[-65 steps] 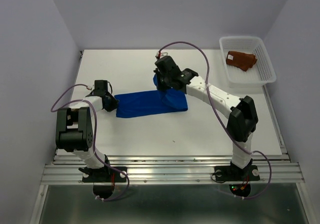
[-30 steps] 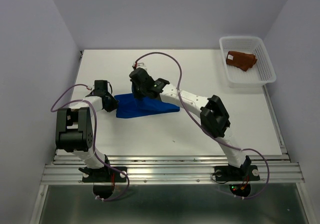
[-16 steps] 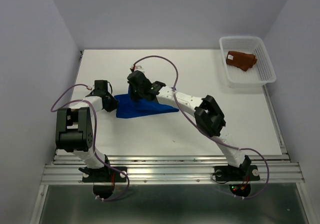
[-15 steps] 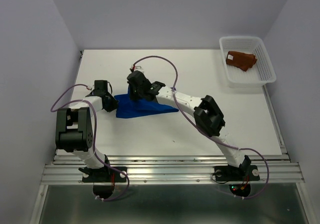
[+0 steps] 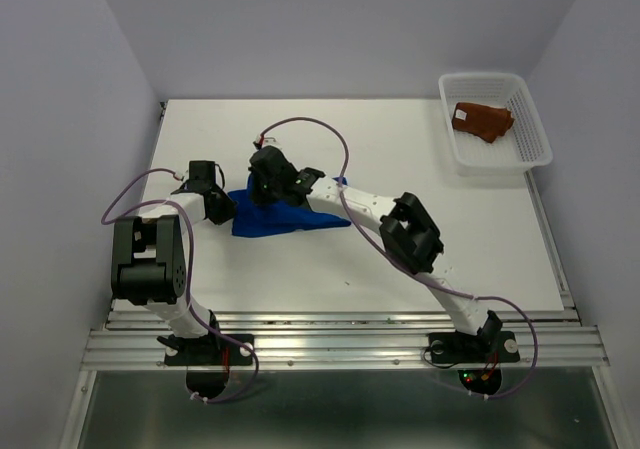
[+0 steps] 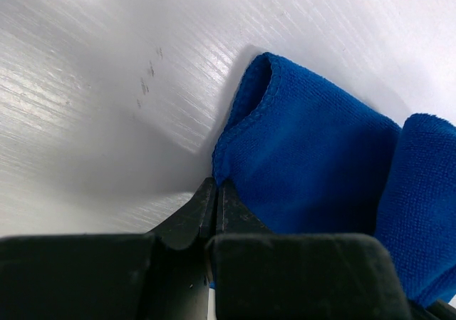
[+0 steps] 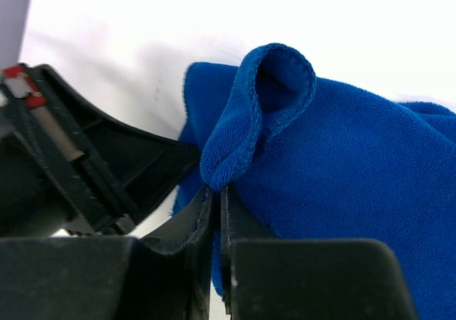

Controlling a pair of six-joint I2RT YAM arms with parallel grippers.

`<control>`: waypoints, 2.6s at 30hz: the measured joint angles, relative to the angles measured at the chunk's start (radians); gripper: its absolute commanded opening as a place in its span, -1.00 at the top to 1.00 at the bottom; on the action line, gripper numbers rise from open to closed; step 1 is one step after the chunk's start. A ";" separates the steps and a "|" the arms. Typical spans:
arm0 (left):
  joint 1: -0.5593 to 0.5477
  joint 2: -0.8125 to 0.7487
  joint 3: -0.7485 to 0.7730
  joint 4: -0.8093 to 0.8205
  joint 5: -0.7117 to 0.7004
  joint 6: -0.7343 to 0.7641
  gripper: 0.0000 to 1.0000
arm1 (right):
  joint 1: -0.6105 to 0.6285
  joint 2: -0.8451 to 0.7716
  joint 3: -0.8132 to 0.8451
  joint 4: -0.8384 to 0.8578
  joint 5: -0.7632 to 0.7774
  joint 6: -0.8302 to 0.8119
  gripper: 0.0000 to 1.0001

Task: Roll the towels
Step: Fold the towel

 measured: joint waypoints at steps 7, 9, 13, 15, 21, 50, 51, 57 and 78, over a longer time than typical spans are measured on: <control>0.000 -0.004 0.000 -0.010 -0.019 -0.015 1.00 | 0.010 0.023 0.026 0.016 -0.027 0.011 0.70; 0.000 -0.012 0.000 -0.031 -0.038 -0.021 1.00 | 0.011 0.037 0.030 0.016 -0.030 0.014 0.66; 0.000 -0.032 0.002 -0.091 -0.088 -0.036 1.00 | 0.011 0.068 0.038 0.013 -0.034 0.015 0.51; 0.000 -0.040 0.007 -0.127 -0.113 -0.045 1.00 | 0.011 0.085 0.056 0.007 -0.040 0.015 0.22; 0.000 -0.055 0.042 -0.189 -0.155 -0.056 0.75 | 0.010 0.097 0.070 0.011 -0.099 0.000 -0.20; -0.186 -0.251 0.134 -0.308 -0.144 -0.080 -0.83 | -0.147 -0.475 -0.542 0.149 -0.127 -0.101 -1.00; -0.208 -0.232 0.147 -0.298 -0.132 -0.078 -0.83 | -0.173 -0.470 -0.552 0.147 -0.134 -0.108 -1.00; -0.269 -0.060 0.230 -0.242 -0.097 -0.063 -0.83 | -0.240 -0.393 -0.538 0.147 -0.176 -0.155 -1.00; -0.129 -0.076 0.158 -0.546 -0.457 -0.192 -0.82 | -0.254 -0.248 -0.525 0.165 -0.150 -0.174 -1.00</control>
